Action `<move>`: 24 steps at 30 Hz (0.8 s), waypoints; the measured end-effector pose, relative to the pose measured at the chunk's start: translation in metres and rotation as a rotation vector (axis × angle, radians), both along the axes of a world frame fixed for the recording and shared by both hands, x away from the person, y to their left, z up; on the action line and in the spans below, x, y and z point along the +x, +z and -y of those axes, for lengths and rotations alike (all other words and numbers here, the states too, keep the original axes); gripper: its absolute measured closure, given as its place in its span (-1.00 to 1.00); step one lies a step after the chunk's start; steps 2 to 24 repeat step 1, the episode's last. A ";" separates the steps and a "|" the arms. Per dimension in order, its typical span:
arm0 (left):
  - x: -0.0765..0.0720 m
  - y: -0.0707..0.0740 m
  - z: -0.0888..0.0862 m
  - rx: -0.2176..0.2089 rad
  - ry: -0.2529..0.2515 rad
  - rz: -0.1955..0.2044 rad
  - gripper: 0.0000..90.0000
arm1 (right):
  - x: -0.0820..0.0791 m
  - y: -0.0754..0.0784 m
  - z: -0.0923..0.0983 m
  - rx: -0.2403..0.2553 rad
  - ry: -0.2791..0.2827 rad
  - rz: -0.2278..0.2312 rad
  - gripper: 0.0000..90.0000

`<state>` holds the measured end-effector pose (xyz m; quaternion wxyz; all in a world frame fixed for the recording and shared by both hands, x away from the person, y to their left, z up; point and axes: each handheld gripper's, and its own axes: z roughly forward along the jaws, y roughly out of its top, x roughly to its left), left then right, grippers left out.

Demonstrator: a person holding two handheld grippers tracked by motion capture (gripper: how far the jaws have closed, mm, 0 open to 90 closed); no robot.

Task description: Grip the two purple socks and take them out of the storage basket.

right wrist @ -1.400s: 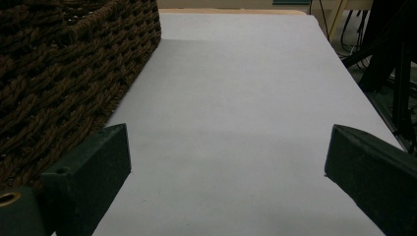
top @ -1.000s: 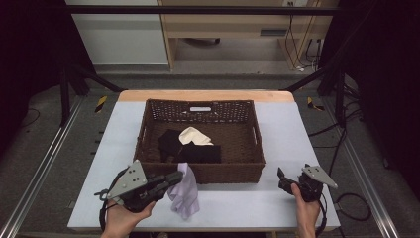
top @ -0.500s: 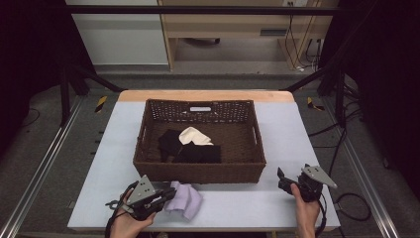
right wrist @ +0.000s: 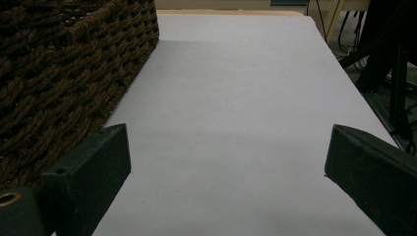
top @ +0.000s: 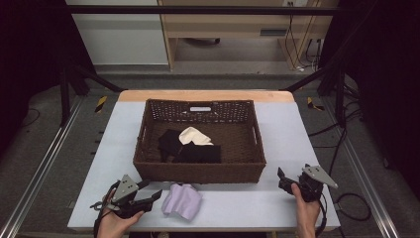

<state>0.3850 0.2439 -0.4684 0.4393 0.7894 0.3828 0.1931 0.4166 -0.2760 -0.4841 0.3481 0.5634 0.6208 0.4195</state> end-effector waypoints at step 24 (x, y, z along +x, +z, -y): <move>0.000 0.000 0.000 0.000 0.001 -0.002 -0.20 | 0.000 0.000 0.000 0.002 0.000 -0.004 -0.91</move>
